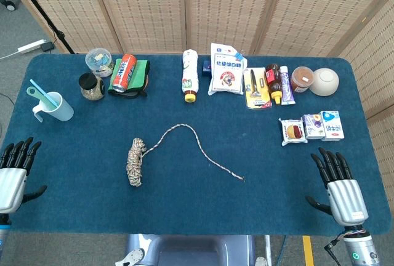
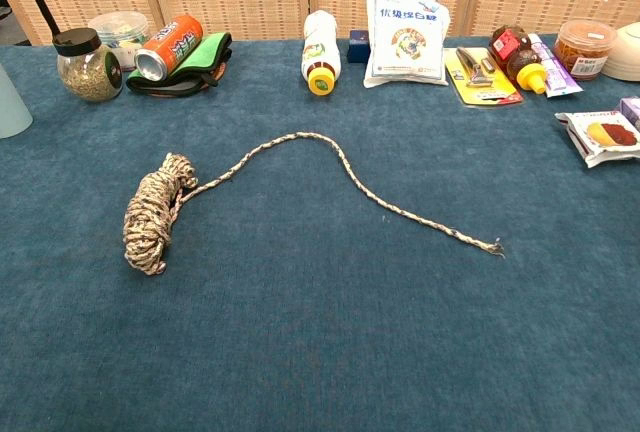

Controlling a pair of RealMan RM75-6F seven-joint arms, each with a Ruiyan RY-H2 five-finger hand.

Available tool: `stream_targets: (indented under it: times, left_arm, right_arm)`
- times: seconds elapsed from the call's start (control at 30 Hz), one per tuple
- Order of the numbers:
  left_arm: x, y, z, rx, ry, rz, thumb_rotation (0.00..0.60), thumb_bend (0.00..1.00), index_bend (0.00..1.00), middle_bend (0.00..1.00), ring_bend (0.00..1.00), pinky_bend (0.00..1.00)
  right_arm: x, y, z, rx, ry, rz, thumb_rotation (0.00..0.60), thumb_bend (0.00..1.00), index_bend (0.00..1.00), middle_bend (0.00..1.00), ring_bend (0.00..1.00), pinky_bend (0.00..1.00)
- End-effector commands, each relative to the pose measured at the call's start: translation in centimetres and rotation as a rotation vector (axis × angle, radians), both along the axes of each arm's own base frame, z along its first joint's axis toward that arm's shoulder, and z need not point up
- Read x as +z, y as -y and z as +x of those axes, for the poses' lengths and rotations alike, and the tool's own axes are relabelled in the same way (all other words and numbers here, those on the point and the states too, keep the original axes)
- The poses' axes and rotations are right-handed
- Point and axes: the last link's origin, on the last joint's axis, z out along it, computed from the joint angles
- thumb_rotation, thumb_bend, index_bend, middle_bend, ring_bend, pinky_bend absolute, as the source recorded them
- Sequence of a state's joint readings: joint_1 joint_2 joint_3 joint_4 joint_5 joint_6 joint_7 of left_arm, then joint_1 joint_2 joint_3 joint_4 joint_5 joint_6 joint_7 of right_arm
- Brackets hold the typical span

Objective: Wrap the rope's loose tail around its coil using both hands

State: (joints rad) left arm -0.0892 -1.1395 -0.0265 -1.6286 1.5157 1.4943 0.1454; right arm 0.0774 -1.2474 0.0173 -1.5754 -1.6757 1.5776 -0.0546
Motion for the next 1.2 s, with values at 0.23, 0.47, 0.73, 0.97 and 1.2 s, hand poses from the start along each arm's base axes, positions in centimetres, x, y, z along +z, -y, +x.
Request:
stream_targets:
  times: [0.23,0.47,0.73,0.97,1.2]
  left_arm:
    - [0.1,0.6,0.3,-0.017,-0.006,0.008,0.6,0.11,0.0,0.0,0.0,0.0]
    - [0.5,0.4,0.7,-0.008,-0.008,0.053,0.6,0.11,0.0,0.0,0.0,0.0]
    - [-0.1,-1.0,0.0,0.037,-0.009,0.035,0.6,0.11,0.0,0.0,0.0,0.0]
    - [-0.8,-1.8,-0.5,0.064,-0.02,0.013,0.6,0.11,0.0,0.0,0.0,0.0]
    - [-1.0,-2.1,-0.5,0.073,-0.024,0.019,0.6,0.11,0.0,0.0,0.0,0.0]
  right_arm:
    - [-1.2,0.1,-0.3,-0.007,-0.035,0.039,0.6,0.0,0.0,0.0,0.0,0.0]
    - [-3.6,2.3,0.3,-0.003,-0.168,0.064,0.6,0.0,0.0,0.0,0.0,0.0]
    - [-7.3,5.0,3.3,0.029,-0.234,0.12,0.6,0.0,0.0,0.0,0.0,0.0]
    - [-10.1,7.1,6.9,0.076,-0.206,0.166,0.6,0.0,0.0,0.0,0.0,0.0]
    - [-12.6,9.1,10.8,0.102,-0.151,0.2,0.6,0.0,0.0,0.0,0.0,0.0]
